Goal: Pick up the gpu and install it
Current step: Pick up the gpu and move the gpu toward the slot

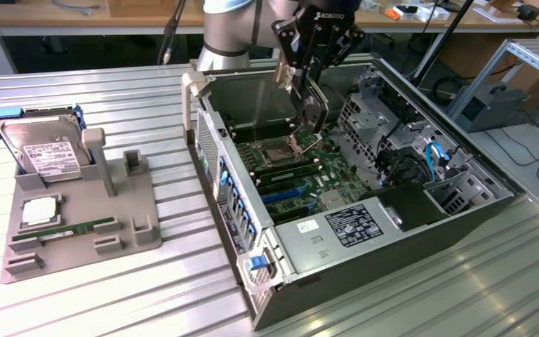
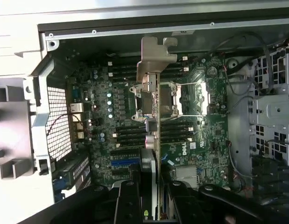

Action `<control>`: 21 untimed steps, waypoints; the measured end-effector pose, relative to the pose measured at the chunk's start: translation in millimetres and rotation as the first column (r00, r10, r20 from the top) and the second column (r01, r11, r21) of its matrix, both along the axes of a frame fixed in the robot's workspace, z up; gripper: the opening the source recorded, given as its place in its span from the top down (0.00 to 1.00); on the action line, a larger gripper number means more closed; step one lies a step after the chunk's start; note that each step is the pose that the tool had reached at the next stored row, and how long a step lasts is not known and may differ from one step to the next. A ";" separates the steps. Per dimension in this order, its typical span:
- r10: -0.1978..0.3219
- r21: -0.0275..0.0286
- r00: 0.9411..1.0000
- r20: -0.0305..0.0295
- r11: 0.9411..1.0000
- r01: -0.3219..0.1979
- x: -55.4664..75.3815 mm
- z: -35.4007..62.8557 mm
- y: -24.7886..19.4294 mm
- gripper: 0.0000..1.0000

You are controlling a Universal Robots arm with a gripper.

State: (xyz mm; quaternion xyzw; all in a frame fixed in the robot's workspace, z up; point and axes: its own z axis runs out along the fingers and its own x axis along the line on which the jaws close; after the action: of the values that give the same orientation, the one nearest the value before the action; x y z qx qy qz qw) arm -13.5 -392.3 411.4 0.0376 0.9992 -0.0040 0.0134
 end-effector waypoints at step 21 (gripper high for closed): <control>0.000 -0.011 1.000 0.000 1.000 0.000 52.1 -11.5 0.0 0.73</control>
State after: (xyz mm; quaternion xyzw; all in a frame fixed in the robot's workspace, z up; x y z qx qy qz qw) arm 38.6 -392.3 399.8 0.0375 0.9992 -0.0095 0.0136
